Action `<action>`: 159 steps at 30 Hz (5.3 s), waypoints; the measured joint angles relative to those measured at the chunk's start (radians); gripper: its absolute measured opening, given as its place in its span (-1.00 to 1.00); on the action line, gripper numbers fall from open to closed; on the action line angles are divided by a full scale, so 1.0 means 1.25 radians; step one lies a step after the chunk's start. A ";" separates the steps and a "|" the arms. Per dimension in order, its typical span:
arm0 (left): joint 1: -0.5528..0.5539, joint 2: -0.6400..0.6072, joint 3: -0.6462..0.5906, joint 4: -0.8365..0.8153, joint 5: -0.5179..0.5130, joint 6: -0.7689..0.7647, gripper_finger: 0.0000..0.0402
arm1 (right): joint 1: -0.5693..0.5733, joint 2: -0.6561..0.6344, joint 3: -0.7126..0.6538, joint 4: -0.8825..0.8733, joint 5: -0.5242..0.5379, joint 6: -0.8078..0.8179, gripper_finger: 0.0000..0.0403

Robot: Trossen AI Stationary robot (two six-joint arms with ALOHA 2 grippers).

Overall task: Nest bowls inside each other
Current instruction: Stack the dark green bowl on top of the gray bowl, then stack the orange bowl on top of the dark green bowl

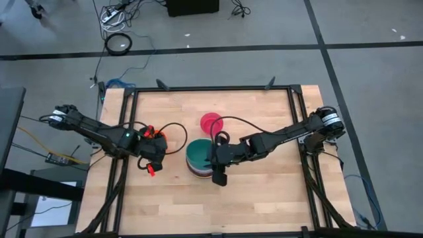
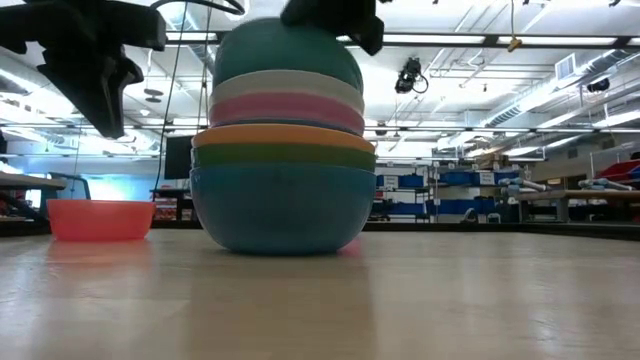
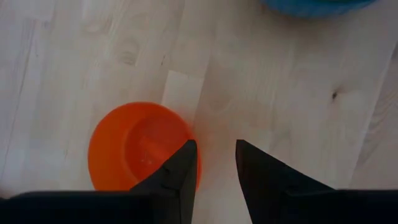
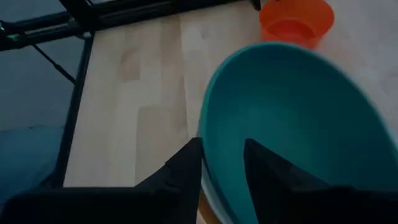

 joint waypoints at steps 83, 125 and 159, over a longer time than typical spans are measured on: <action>0.015 -0.019 -0.251 0.137 0.034 -0.040 -0.41 | 0.135 -0.245 0.000 -0.207 0.362 0.005 -0.52; 0.014 -0.014 0.101 0.472 -0.052 0.331 -0.99 | 0.072 -0.245 0.000 -0.386 0.427 0.125 -0.54; 0.061 0.228 0.145 0.588 0.198 0.290 -0.61 | 0.014 -0.245 0.000 -0.398 0.380 0.145 -0.52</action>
